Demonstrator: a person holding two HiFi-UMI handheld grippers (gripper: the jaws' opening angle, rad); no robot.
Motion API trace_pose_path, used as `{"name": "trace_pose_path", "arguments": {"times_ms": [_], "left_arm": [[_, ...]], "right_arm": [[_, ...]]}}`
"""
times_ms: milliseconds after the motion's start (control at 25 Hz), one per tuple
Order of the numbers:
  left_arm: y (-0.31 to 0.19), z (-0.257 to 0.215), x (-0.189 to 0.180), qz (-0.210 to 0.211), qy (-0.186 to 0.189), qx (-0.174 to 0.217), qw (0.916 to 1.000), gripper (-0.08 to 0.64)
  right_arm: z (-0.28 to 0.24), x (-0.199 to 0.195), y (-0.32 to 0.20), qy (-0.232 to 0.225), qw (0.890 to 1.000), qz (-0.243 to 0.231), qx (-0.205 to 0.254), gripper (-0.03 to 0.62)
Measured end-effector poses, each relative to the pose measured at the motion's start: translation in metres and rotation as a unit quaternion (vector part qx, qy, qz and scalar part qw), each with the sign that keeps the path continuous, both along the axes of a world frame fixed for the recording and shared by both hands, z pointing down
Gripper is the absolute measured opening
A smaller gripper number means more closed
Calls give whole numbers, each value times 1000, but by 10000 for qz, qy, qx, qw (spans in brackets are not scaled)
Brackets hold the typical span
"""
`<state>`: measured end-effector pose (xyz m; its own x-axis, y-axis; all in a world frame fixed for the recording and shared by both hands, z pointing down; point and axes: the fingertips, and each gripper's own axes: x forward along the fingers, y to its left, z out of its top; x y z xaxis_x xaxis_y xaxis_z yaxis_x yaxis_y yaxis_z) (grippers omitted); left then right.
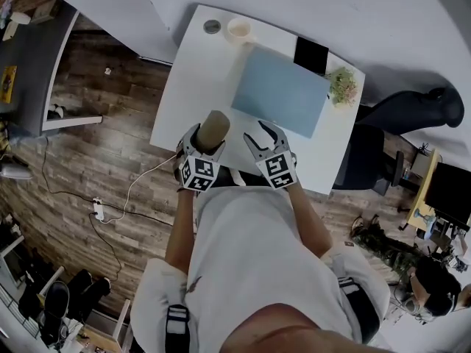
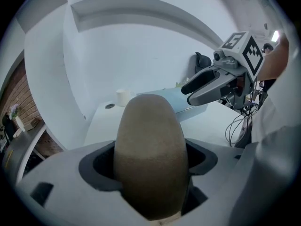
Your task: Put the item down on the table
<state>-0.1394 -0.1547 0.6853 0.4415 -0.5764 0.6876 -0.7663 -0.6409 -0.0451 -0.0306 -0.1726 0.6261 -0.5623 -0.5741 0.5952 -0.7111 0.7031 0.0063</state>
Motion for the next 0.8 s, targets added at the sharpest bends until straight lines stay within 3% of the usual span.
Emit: {"name": "trace_pose_path", "arguments": {"times_ms": [800], "left_arm": [[-12,55,-16,21,-100,-631,9980,396]], "right_arm": [[50,-35,-8,94,9979,-277,-571,218]]}}
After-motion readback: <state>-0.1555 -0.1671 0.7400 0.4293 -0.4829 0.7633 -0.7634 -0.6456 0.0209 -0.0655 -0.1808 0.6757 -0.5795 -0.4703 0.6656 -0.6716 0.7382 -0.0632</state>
